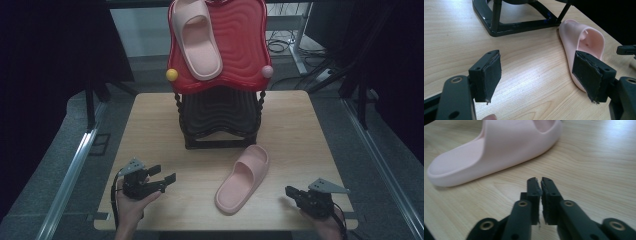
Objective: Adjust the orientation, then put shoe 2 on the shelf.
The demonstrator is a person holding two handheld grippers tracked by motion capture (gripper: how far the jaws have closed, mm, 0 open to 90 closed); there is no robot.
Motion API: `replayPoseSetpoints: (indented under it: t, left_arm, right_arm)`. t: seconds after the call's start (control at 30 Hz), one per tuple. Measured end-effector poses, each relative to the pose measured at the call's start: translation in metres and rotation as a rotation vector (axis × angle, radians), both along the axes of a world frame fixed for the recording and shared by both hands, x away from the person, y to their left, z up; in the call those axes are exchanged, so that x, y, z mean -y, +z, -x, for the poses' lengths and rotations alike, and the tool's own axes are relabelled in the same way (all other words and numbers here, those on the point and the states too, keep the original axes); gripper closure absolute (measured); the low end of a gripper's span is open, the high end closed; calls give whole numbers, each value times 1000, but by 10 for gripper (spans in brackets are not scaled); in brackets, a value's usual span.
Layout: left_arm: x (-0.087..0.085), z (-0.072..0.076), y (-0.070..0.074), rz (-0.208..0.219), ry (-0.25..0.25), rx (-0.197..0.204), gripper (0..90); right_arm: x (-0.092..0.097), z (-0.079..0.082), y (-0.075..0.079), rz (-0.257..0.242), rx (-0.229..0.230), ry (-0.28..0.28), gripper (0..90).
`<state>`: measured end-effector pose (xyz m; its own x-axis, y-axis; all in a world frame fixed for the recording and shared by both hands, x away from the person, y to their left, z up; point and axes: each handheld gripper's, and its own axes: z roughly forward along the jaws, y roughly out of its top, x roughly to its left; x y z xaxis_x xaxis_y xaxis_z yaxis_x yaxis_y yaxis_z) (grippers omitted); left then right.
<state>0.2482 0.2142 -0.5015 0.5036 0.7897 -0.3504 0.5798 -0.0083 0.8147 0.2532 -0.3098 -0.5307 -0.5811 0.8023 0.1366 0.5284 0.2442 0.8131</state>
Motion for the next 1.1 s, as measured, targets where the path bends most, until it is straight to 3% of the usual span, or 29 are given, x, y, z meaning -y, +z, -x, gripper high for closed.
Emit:
replayPoseSetpoints:
  t: [0.1, 0.33, 0.53, 0.57, 0.8, 1.1]
  left_arm:
    - [5, 1, 0, -7, -3, 2, 235]
    - [34, -5, -3, -54, -35, -11, 238]
    - [67, -17, -1, -73, -68, -10, 243]
    - [81, -21, 2, -83, -90, -5, 250]
    - [115, -29, 10, -98, -146, 23, 310]
    - [148, -47, -3, -87, -177, 9, 453]
  right_arm:
    - [2, -1, -1, 7, 7, -44, 634]
    - [12, -9, -4, -5, -17, -88, 456]
    - [20, -11, -4, -21, -24, -114, 409]
    - [21, -10, -4, -24, -22, -118, 397]
    - [23, -10, -3, -30, -22, -134, 382]
    - [22, -10, -6, -33, -34, -150, 381]
